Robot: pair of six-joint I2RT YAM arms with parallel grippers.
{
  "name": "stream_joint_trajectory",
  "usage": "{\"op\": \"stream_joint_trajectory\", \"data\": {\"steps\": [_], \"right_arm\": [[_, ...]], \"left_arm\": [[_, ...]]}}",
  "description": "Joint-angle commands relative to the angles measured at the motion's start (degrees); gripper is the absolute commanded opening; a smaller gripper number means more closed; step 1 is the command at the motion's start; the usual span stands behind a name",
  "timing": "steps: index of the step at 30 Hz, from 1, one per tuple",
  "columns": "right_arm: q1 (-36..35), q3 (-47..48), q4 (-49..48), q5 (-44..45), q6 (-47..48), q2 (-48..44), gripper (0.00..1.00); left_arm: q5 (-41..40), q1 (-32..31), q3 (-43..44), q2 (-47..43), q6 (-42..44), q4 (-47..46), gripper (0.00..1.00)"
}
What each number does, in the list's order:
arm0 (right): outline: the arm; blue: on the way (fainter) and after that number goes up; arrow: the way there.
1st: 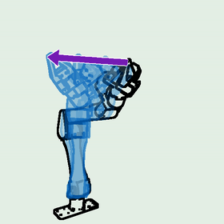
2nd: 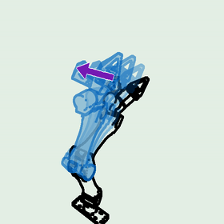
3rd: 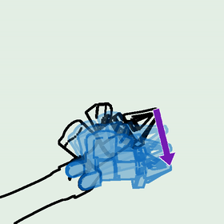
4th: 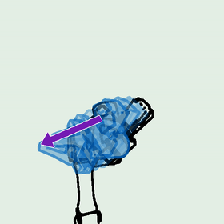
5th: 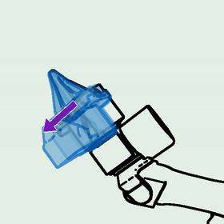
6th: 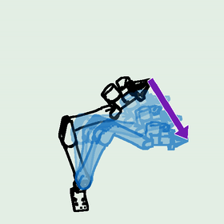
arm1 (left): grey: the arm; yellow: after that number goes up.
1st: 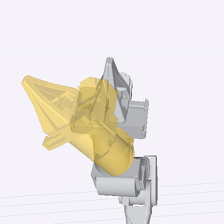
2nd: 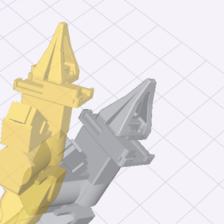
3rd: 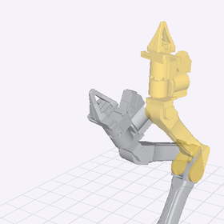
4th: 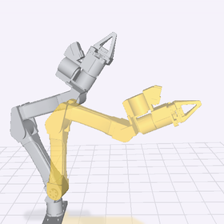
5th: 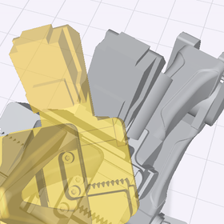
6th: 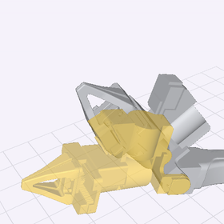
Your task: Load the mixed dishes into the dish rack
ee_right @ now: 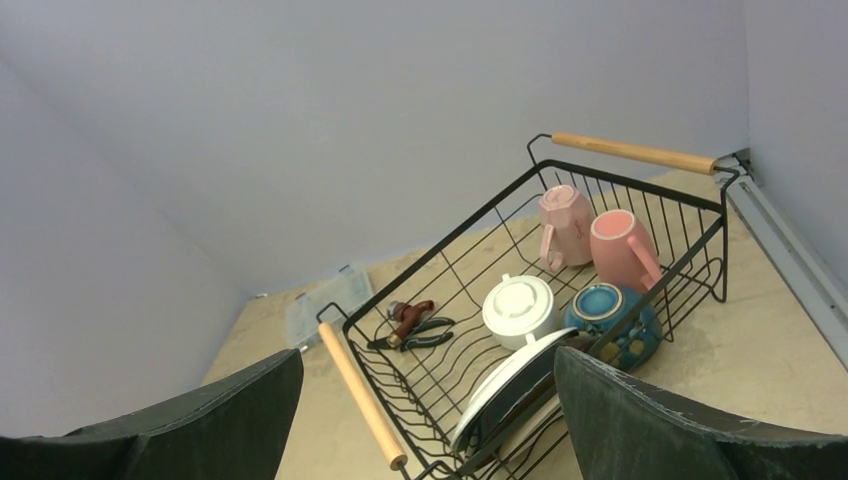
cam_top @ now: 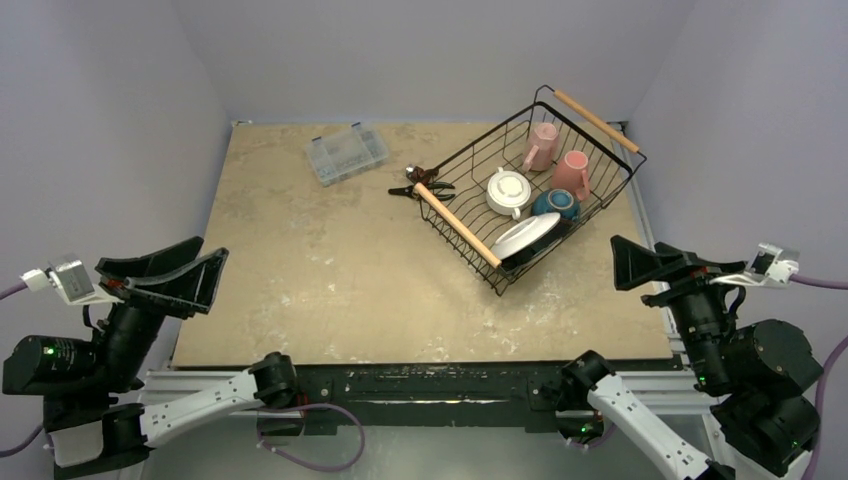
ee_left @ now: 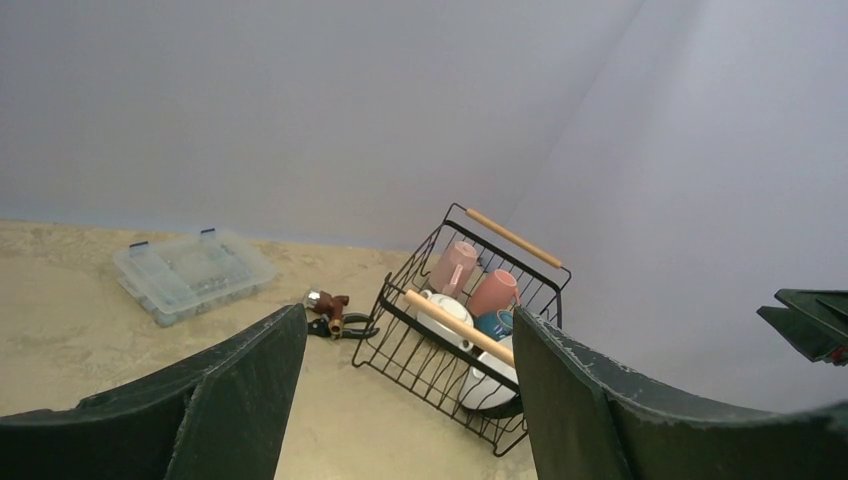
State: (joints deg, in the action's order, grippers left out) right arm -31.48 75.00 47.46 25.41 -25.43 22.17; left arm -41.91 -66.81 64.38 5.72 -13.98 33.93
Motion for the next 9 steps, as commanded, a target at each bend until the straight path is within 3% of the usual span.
{"op": "stream_joint_trajectory", "data": {"steps": [1, 9], "right_arm": [[-0.11, 1.31, -2.29, 1.57, 0.33, 1.94, 0.99], [-0.15, 0.95, -1.54, 1.7, 1.12, 2.57, 0.99]], "left_arm": [[1.37, 0.01, -0.02, 1.3, 0.61, -0.49, 0.74], [2.57, 0.01, -0.04, 3.84, 2.06, -2.55, 0.74]]}}
